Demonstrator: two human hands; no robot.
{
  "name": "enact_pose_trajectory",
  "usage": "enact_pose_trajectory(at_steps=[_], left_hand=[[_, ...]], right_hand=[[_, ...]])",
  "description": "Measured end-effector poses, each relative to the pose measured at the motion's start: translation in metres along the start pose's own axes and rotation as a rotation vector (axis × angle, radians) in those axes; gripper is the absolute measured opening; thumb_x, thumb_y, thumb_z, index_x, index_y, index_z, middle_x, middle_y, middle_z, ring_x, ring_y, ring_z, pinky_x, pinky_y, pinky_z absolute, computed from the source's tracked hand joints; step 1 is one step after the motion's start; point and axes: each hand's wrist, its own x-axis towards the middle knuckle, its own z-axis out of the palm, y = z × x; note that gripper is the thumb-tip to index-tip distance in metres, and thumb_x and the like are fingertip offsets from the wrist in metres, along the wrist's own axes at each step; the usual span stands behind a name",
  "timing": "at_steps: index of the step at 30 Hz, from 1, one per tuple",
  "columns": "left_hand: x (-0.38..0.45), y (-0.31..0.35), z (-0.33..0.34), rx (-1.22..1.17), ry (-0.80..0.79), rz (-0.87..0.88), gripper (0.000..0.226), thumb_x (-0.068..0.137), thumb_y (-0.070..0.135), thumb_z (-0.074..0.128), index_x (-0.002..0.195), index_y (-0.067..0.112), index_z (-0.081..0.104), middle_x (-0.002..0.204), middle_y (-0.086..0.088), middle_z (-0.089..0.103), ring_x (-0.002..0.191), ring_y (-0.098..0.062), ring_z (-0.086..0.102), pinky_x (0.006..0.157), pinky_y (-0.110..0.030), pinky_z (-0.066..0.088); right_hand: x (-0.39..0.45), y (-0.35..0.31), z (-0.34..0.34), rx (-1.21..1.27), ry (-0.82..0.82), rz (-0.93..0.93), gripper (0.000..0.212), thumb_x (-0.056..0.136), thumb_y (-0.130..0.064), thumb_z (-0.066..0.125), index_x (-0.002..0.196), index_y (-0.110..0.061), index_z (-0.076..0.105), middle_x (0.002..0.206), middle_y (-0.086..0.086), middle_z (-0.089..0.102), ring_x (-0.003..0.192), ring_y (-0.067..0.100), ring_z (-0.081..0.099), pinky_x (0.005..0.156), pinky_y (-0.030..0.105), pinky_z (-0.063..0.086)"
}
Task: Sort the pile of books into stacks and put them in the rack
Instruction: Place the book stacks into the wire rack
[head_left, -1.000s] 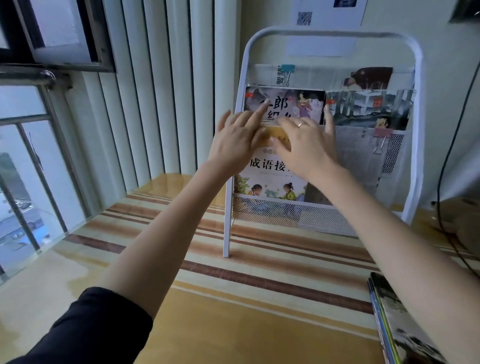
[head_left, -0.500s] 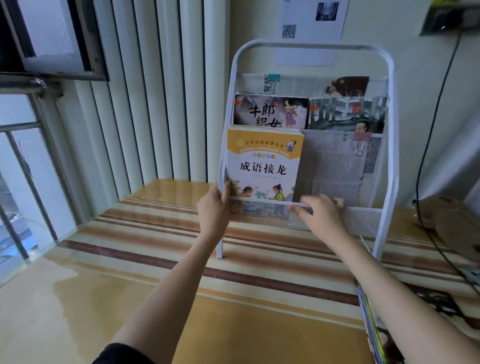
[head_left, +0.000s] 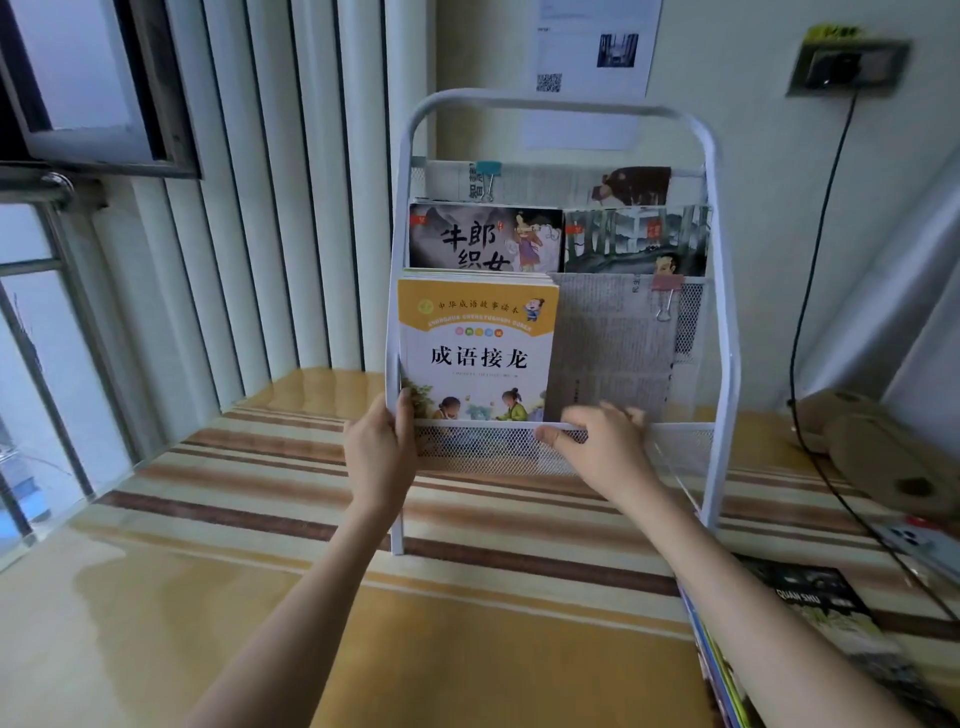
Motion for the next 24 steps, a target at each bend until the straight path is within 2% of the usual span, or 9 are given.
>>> enact_pose_trajectory(at_steps=[3, 5, 7, 10, 12, 15, 17, 20, 24], left_hand=[[-0.005, 0.007, -0.005, 0.083, -0.017, -0.029, 0.035, 0.1, 0.036, 0.035, 0.078, 0.009, 0.041, 0.054, 0.005, 0.04, 0.059, -0.036, 0.053, 0.069, -0.041, 0.038], [-0.011, 0.015, -0.005, 0.163, -0.002, -0.13, 0.027, 0.099, 0.031, 0.039, 0.104, 0.005, 0.044, 0.086, -0.003, 0.054, 0.09, -0.036, 0.056, 0.085, -0.044, 0.036], [-0.025, 0.028, -0.004, 0.195, 0.036, -0.185, 0.04, 0.096, 0.026, 0.04, 0.128, 0.002, 0.035, 0.125, -0.018, 0.045, 0.12, -0.035, 0.04, 0.101, -0.05, 0.028], [-0.072, 0.062, 0.001, 0.093, 0.041, 0.096, 0.046, 0.089, 0.016, 0.042, 0.131, -0.001, 0.038, 0.129, -0.02, 0.043, 0.12, -0.03, 0.035, 0.104, -0.044, 0.027], [-0.116, 0.095, 0.006, -0.062, -0.234, 0.217, 0.041, 0.09, 0.018, 0.041, 0.127, 0.002, 0.044, 0.124, -0.013, 0.049, 0.116, -0.026, 0.042, 0.1, -0.04, 0.035], [-0.165, 0.145, 0.015, -0.36, -1.0, -0.116, 0.046, 0.092, 0.024, 0.052, 0.135, 0.016, 0.036, 0.135, -0.004, 0.047, 0.126, -0.02, 0.044, 0.103, -0.035, 0.04], [-0.186, 0.164, 0.026, -0.587, -1.349, -0.333, 0.044, 0.089, 0.023, 0.059, 0.127, 0.026, 0.037, 0.133, -0.006, 0.051, 0.123, -0.021, 0.05, 0.104, -0.039, 0.043], [-0.199, 0.176, 0.038, -0.662, -1.369, -0.503, 0.043, 0.089, 0.02, 0.059, 0.124, 0.021, 0.035, 0.129, -0.008, 0.056, 0.109, -0.02, 0.06, 0.095, -0.039, 0.05], [-0.196, 0.19, 0.058, -0.604, -1.24, -0.852, 0.049, 0.085, 0.025, 0.061, 0.126, 0.011, 0.038, 0.118, -0.009, 0.057, 0.098, -0.021, 0.059, 0.084, -0.032, 0.048]], right_hand=[[-0.002, 0.002, 0.0, 0.082, -0.017, 0.009, 0.033, 0.085, -0.052, 0.057, 0.081, -0.019, 0.056, 0.075, -0.006, 0.057, 0.086, 0.019, 0.052, 0.076, 0.03, 0.021], [-0.01, 0.004, -0.004, 0.215, 0.021, -0.004, 0.025, 0.086, -0.037, 0.065, 0.099, -0.017, 0.057, 0.097, 0.0, 0.063, 0.096, 0.022, 0.056, 0.083, 0.031, 0.036], [-0.027, 0.009, -0.02, 0.296, 0.151, 0.002, 0.027, 0.086, -0.022, 0.066, 0.109, -0.01, 0.056, 0.11, 0.005, 0.061, 0.107, 0.023, 0.055, 0.091, 0.029, 0.04], [-0.065, 0.039, -0.047, 0.161, 0.294, 0.124, 0.026, 0.088, -0.019, 0.061, 0.111, -0.011, 0.054, 0.109, 0.008, 0.061, 0.103, 0.025, 0.056, 0.088, 0.035, 0.046], [-0.093, 0.075, -0.065, 0.024, 0.2, 0.38, 0.036, 0.088, -0.029, 0.055, 0.12, -0.015, 0.046, 0.116, 0.014, 0.059, 0.103, 0.033, 0.057, 0.084, 0.046, 0.05], [-0.135, 0.12, -0.091, -0.136, -0.176, 0.811, 0.067, 0.093, -0.045, 0.048, 0.143, -0.006, 0.026, 0.146, 0.02, 0.034, 0.132, 0.038, 0.035, 0.104, 0.047, 0.036], [-0.159, 0.131, -0.102, -0.064, -0.382, 0.941, 0.078, 0.095, -0.052, 0.041, 0.148, -0.002, 0.014, 0.154, 0.017, 0.024, 0.138, 0.033, 0.03, 0.105, 0.039, 0.033], [-0.186, 0.131, -0.101, 0.075, -0.44, 0.956, 0.072, 0.097, -0.048, 0.041, 0.15, -0.009, 0.013, 0.153, 0.01, 0.029, 0.136, 0.029, 0.036, 0.098, 0.033, 0.037], [-0.206, 0.134, -0.1, 0.204, -0.253, 0.929, 0.068, 0.088, -0.038, 0.063, 0.144, -0.016, 0.031, 0.145, 0.005, 0.042, 0.128, 0.026, 0.045, 0.088, 0.03, 0.038]])
